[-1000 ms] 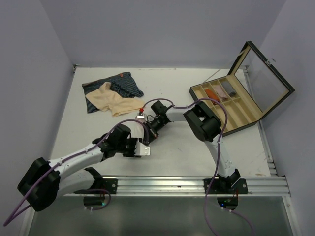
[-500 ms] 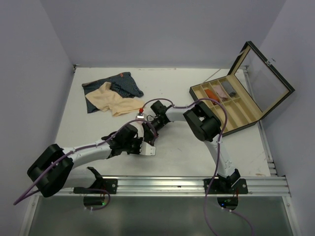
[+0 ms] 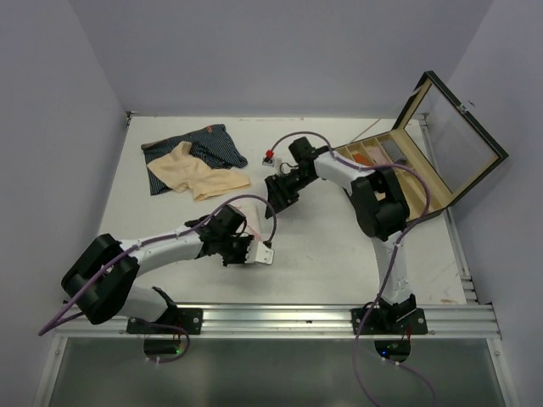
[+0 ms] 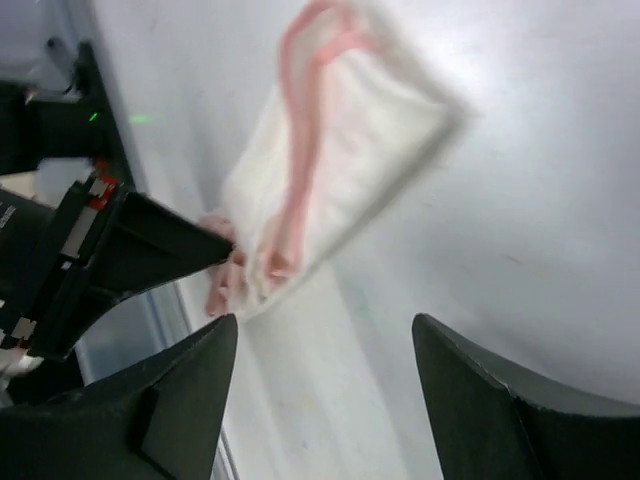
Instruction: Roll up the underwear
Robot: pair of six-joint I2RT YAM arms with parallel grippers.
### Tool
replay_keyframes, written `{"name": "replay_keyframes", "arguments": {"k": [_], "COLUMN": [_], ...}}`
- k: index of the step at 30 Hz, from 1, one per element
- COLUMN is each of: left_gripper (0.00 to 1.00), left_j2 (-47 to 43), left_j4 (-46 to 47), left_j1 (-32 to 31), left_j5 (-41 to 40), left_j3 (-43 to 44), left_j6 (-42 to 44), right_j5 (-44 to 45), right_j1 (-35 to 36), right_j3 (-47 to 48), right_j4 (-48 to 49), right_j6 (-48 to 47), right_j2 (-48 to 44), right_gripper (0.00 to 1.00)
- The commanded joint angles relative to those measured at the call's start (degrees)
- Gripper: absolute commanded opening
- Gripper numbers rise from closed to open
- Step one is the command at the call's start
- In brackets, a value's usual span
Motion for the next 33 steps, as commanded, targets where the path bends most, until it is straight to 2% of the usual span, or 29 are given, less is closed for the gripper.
{"name": "replay_keyframes", "arguments": {"k": [1, 4, 7, 10, 13, 14, 17, 23, 26, 29, 33], "left_gripper": [0.0, 0.0, 0.0, 0.0, 0.0, 0.0, 0.0, 0.03, 0.05, 0.08, 0.09], "left_j2": [5.8, 12.4, 19.9, 28.6, 38.1, 41.9, 46.4, 49.5, 49.3, 49.0, 49.0], "left_j4": [-11.4, -17.5, -24.2, -30.9, -39.0, -43.5, -48.0, -49.2, -48.3, -47.1, -45.8], "left_j1": [3.8, 10.3, 14.2, 16.9, 19.7, 20.5, 22.7, 23.7, 23.8, 23.8, 23.8], "left_j5": [6.4, 11.4, 14.5, 18.4, 22.8, 24.7, 26.0, 25.5, 25.5, 25.7, 26.5], "left_j3": [2.2, 8.6, 15.6, 22.5, 29.5, 32.6, 36.7, 39.7, 38.8, 37.6, 36.6], "left_j6": [-1.7, 1.3, 4.0, 6.2, 10.7, 12.6, 16.0, 16.0, 15.5, 15.0, 13.9], "right_j5": [12.8, 15.4, 14.3, 13.1, 15.4, 16.2, 20.2, 26.8, 28.7, 29.3, 26.3], "right_j1": [-4.4, -6.0, -6.1, -5.7, -2.2, 0.9, 8.6, 21.0, 24.2, 24.9, 25.4], "right_j3": [2.2, -0.5, -5.8, -14.1, -16.5, -17.9, -21.8, -29.1, -30.4, -31.0, -29.4], "right_j4": [-3.5, -4.8, -6.3, -2.9, -3.3, -3.5, -0.3, 14.6, 20.4, 25.2, 26.0], "right_j6": [-3.8, -7.7, -15.8, -18.7, -21.6, -23.8, -27.6, -33.0, -35.8, -36.8, -37.9], "right_j2": [-9.7, -16.1, -24.1, -31.9, -35.5, -36.3, -38.2, -36.3, -34.3, -32.2, -28.3], "right_gripper": [0.76, 0.75, 0.71, 0.69, 0.68, 0.67, 0.67, 0.64, 0.61, 0.6, 0.55]}}
